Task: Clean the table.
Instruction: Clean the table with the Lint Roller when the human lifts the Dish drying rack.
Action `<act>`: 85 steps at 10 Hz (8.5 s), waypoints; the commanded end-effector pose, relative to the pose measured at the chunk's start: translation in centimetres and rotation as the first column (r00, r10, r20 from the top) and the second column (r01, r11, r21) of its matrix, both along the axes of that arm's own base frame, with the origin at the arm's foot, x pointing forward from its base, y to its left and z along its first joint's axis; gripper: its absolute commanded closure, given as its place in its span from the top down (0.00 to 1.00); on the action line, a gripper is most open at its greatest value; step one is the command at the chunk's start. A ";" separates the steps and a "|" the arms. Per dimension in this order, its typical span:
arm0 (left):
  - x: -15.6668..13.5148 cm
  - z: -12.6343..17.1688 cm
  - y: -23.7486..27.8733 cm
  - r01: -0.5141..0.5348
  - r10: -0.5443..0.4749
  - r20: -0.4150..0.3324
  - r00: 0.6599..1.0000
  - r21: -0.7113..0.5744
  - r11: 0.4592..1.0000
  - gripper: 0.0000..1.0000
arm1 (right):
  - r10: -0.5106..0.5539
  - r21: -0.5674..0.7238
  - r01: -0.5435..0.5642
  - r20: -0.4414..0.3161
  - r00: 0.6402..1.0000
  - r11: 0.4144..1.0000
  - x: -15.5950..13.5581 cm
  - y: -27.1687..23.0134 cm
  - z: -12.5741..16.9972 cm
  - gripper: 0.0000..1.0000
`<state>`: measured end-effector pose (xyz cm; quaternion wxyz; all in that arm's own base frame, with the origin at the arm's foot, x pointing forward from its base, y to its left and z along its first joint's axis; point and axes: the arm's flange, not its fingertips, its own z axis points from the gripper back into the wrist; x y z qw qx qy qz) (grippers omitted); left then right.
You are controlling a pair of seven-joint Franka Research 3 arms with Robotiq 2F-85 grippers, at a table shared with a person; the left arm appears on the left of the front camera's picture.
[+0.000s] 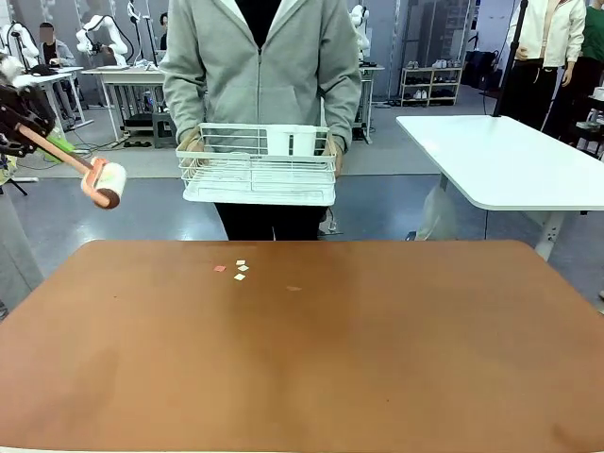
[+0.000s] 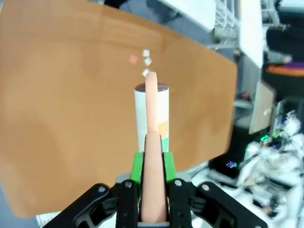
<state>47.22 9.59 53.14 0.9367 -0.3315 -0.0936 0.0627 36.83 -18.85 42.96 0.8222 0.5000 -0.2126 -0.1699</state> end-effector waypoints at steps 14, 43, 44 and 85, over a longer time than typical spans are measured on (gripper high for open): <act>11.9 -11.1 -4.1 0.186 -0.189 0.024 0.982 0.086 0.979 0.21 | -0.001 0.012 0.001 0.009 1.000 1.000 0.0 -0.1 0.2 1.00; 19.3 -18.9 -25.0 0.200 -0.207 -0.036 0.978 -0.152 0.968 0.21 | -0.001 0.012 0.001 0.009 1.000 1.000 0.0 -0.1 0.2 1.00; 18.9 -17.3 -24.4 0.185 -0.193 -0.038 0.980 -0.152 0.971 0.21 | -0.001 0.012 0.001 0.009 1.000 1.000 0.0 -0.1 0.2 1.00; 7.5 -1.2 -0.6 0.233 -0.194 -0.136 0.972 0.404 0.884 0.21 | -0.001 0.012 0.001 0.009 1.000 1.000 0.0 -0.1 0.2 1.00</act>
